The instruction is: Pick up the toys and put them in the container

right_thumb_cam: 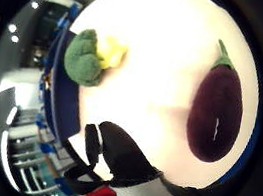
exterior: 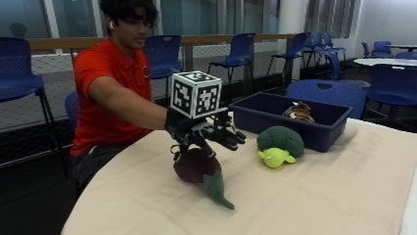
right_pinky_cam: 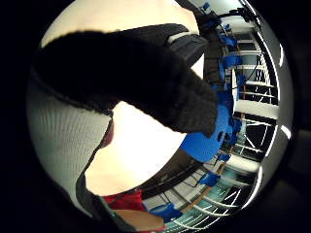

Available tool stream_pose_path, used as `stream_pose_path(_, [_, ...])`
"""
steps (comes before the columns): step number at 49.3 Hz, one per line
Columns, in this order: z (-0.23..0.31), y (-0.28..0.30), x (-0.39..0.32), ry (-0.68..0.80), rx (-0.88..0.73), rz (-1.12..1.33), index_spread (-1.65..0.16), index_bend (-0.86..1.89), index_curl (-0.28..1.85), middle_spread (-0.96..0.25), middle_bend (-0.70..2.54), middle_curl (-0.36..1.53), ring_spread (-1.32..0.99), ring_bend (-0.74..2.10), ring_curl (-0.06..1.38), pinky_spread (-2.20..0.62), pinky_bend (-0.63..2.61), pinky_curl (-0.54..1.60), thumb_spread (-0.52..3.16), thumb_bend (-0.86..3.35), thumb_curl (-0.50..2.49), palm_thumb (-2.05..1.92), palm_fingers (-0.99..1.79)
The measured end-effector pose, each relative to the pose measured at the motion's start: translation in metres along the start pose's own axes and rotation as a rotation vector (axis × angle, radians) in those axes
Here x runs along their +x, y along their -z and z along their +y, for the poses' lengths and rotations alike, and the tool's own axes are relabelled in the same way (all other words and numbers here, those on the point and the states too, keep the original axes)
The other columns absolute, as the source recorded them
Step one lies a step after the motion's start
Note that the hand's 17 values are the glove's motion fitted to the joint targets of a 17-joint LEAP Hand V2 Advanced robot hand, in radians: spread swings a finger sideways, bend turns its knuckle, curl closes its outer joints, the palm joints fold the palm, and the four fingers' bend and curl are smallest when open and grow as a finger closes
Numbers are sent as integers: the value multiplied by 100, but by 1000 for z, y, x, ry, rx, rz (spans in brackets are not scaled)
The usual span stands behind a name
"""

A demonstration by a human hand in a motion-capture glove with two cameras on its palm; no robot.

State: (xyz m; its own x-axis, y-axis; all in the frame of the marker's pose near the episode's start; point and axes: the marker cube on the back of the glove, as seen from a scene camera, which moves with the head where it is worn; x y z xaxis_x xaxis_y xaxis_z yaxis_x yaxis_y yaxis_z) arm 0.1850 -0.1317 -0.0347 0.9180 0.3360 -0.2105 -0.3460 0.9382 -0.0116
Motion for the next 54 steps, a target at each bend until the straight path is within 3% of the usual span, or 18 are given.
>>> stream_pose_path(17, [-13, -57, 12, -38, -145, -37, -34, 11, 20, -3, 8, 19, 9, 19, 19, 13, 137, 38, 92, -8, 22, -10, -24])
stream_pose_path(26, [-8, -65, 1, -75, -117, 4, -39, 28, 26, -2, 3, 12, 4, 66, 32, -6, 123, 34, 114, 3, 27, 9, 5])
stream_pose_path(32, [-3, -63, -4, -78, -5, 23, -39, 39, 30, -3, 3, 6, -10, 91, 37, -26, 134, 34, 129, 12, 32, 24, 38])
stream_pose_path(43, [14, -13, -20, -12, 85, -49, -38, 40, 36, -19, 40, 16, -35, 102, 42, -42, 117, 32, 117, 23, 48, 54, 84])
stream_pose_path(54, [36, 82, -88, 97, 181, -75, -39, 40, 44, -30, 54, 24, -43, 104, 46, -46, 102, 32, 93, 20, 60, 61, 99])
